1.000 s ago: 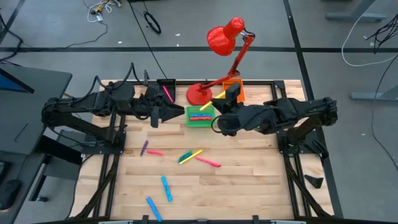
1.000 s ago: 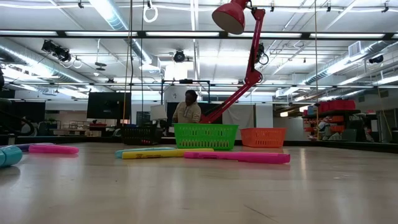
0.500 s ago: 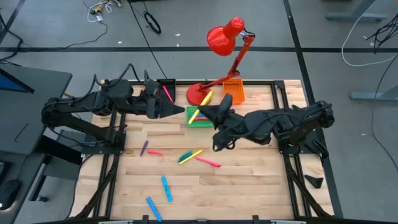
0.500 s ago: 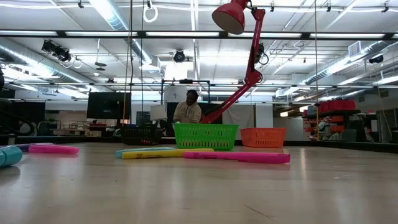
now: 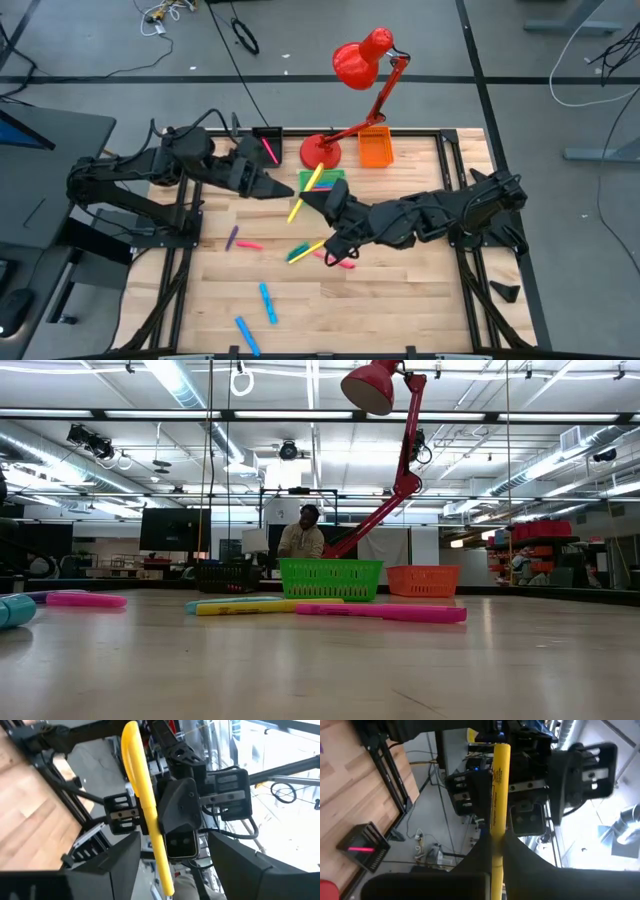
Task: Pick & Place Markers
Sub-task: Put the yellow pen into the black basket
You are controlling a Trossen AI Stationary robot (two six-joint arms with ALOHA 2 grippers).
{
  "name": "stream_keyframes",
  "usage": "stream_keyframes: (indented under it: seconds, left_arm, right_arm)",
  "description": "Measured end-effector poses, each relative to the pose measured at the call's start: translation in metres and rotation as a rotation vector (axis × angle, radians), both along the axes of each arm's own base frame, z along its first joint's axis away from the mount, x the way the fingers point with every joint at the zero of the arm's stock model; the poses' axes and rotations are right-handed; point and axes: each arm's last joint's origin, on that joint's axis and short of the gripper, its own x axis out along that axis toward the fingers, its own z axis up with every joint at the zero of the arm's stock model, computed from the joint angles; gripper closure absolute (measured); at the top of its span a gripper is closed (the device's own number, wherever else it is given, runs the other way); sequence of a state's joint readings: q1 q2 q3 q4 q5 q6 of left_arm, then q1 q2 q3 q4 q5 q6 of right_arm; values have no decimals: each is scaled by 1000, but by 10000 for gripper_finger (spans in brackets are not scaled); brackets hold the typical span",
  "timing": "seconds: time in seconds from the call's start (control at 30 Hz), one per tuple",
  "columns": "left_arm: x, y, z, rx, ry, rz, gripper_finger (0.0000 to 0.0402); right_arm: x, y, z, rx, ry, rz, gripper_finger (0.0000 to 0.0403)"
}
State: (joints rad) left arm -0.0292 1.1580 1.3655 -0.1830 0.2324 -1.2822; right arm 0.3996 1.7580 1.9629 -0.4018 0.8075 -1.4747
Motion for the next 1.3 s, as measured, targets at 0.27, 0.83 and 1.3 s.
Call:
stream_keyframes:
  seconds: [0.27, 0.83, 1.3]
  left_arm:
    - [3, -5, -7, -43, 70, -53, 161]
    - [21, -16, -21, -91, 157, -170, 170]
    - [21, -4, -20, -90, 145, -124, 316]
  right_arm:
    - [3, 2, -2, -18, 6, 18, 392]
    - [6, -5, -3, 2, 10, 21, 391]
    - [5, -5, -5, -3, 30, 16, 391]
